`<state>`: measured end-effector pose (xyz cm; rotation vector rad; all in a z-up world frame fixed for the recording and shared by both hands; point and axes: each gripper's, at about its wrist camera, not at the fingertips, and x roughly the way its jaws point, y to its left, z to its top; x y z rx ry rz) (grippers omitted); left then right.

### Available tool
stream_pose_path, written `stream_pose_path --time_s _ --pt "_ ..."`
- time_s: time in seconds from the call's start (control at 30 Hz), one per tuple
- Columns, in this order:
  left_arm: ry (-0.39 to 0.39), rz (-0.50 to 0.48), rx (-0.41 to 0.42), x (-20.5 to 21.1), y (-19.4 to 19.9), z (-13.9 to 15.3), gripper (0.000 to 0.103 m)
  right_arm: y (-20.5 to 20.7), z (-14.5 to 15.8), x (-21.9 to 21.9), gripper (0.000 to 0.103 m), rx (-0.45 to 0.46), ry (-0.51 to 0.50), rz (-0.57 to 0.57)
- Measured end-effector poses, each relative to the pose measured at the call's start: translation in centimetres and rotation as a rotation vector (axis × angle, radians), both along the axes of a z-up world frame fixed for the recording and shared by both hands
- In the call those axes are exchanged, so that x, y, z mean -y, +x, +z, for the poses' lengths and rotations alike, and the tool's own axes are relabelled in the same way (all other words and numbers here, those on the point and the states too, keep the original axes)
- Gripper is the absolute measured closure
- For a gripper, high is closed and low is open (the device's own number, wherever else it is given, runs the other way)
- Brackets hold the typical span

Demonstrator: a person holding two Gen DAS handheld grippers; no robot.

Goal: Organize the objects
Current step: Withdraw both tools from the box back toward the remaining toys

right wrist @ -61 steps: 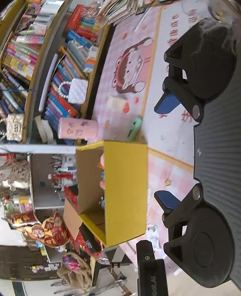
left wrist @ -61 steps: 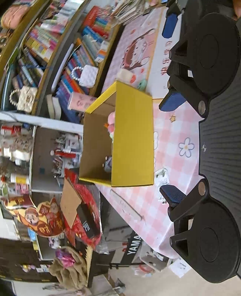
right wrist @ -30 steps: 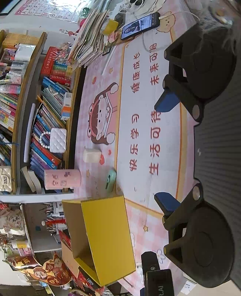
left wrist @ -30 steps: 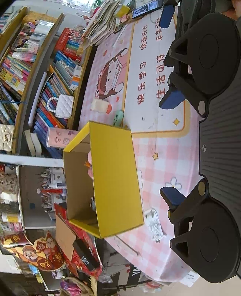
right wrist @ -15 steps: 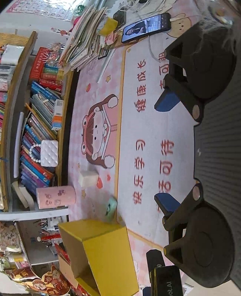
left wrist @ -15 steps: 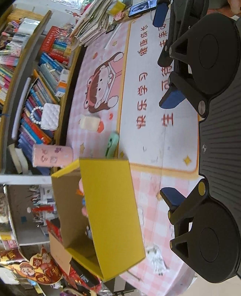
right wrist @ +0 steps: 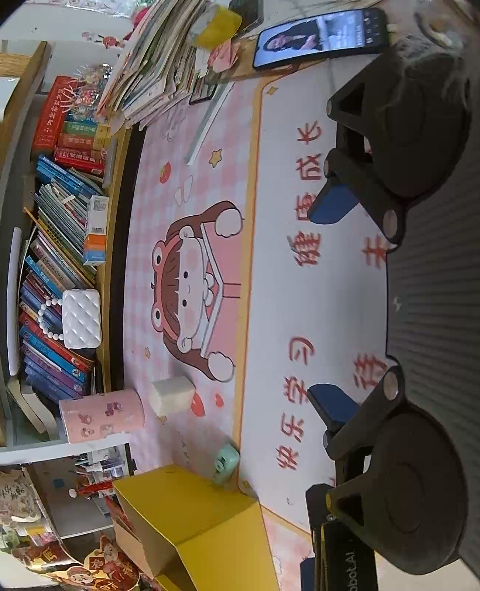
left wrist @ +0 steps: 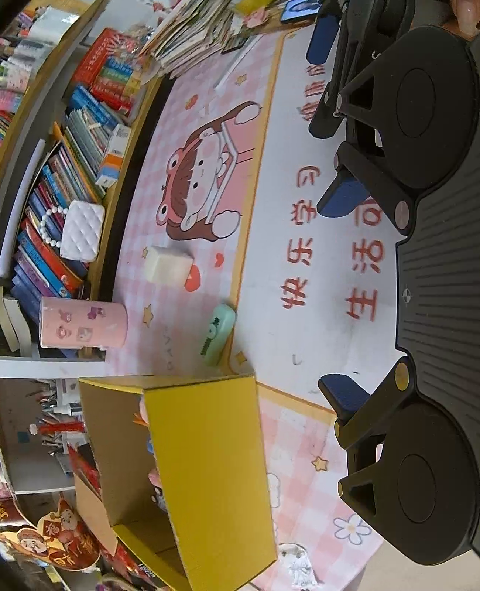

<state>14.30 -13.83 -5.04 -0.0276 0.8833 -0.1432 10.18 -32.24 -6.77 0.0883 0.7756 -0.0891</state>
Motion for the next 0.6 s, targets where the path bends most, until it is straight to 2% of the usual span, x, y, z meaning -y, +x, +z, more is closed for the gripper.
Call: stream_pose_path --time_s 0.13,0.3,0.47,0.53,0.6 --pt "0.074 0.067 0.028 1.2 1.5 0.3 0.009 1.7 -0.4 1.5 0.015 0.009 0.016 0.021" --pt "0.098 0.105 0.072 2.3 3.3 0.5 0.012 4.4 -0.2 2.9 0.023 0.036 0.043 0.053" --pt "0.112 0.136 0.104 3.4 4.9 0.4 0.03 7.4 0.4 4.0 0.033 0.066 0.064 0.082" --pt "0.133 0.158 0.113 3.8 5.5 0.2 0.041 8.5 0.6 4.4 0.034 0.078 0.067 0.081" --pt "0.14 0.199 0.117 3.8 6.2 -0.2 0.046 9.6 0.9 4.6 0.034 0.09 0.069 0.083"
